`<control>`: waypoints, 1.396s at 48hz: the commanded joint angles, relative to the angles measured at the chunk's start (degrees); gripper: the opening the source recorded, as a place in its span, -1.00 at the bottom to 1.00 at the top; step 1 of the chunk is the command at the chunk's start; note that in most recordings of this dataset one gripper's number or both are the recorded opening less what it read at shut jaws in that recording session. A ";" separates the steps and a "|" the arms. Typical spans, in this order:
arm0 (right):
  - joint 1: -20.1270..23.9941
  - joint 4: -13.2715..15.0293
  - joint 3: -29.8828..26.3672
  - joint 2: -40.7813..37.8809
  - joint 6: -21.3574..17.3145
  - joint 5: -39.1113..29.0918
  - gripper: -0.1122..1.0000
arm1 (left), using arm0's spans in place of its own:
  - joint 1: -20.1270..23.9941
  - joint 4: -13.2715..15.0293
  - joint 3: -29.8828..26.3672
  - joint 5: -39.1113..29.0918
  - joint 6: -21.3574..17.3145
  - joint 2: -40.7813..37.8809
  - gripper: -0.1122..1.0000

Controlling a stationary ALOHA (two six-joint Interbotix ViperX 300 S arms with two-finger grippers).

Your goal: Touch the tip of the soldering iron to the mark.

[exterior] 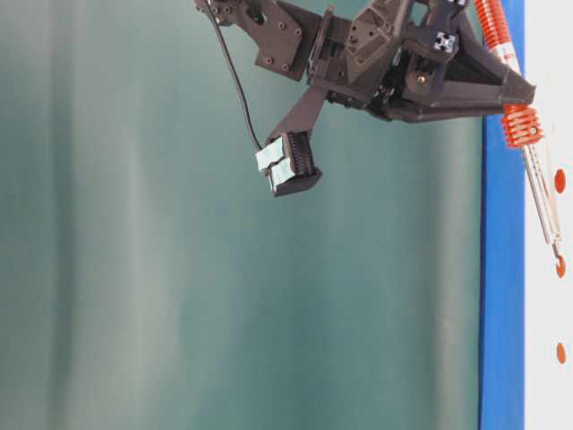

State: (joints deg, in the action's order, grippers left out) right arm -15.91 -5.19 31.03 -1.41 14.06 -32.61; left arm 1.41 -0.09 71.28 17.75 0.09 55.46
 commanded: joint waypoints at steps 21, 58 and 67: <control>0.09 -0.18 -0.53 0.62 -0.09 0.35 -0.68 | 0.18 0.00 -0.53 0.53 0.00 -0.26 -0.80; 0.09 0.97 -5.98 5.89 0.18 -6.24 -0.68 | 0.18 0.00 -0.53 0.53 0.09 -0.18 -0.80; 0.09 3.25 -9.05 8.44 0.09 -10.02 -0.68 | 0.18 0.00 -0.53 0.53 0.18 -0.18 -0.80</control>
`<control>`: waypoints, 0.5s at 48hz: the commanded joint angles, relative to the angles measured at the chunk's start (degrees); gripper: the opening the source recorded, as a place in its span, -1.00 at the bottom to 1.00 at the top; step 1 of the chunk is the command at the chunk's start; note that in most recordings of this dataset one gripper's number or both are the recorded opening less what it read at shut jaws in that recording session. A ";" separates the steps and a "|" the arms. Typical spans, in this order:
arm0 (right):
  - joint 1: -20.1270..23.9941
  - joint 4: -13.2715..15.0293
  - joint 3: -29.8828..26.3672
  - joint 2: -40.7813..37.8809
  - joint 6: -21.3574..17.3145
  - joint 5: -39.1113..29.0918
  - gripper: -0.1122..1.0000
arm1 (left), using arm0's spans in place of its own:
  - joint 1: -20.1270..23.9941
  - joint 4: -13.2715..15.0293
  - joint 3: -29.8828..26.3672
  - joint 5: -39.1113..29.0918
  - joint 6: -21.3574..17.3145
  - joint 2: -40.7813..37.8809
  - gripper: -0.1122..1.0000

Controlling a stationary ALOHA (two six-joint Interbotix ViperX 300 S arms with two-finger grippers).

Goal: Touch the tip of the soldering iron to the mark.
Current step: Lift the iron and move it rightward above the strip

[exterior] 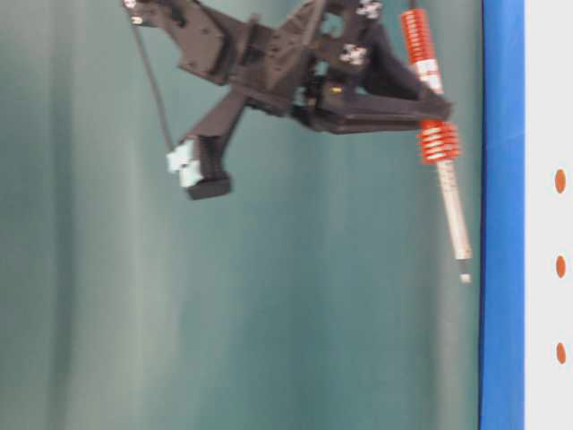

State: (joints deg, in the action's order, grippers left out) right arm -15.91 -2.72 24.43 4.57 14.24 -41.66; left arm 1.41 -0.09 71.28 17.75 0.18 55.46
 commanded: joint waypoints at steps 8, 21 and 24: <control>0.09 1.49 -3.87 3.52 -0.09 -2.55 -0.68 | 0.18 0.00 -0.53 0.53 0.18 -0.18 -0.80; 0.09 1.49 -3.69 3.52 -0.26 -2.55 -0.68 | 0.18 -0.09 -0.53 0.53 0.18 -0.18 -0.80; -0.18 1.49 -3.52 3.78 -0.26 -2.64 -0.68 | 0.18 0.00 -0.53 0.53 0.18 -0.18 -0.80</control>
State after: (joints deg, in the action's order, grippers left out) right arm -15.91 -1.32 21.97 6.59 14.06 -44.38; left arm 1.41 -0.09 71.28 17.75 0.26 55.46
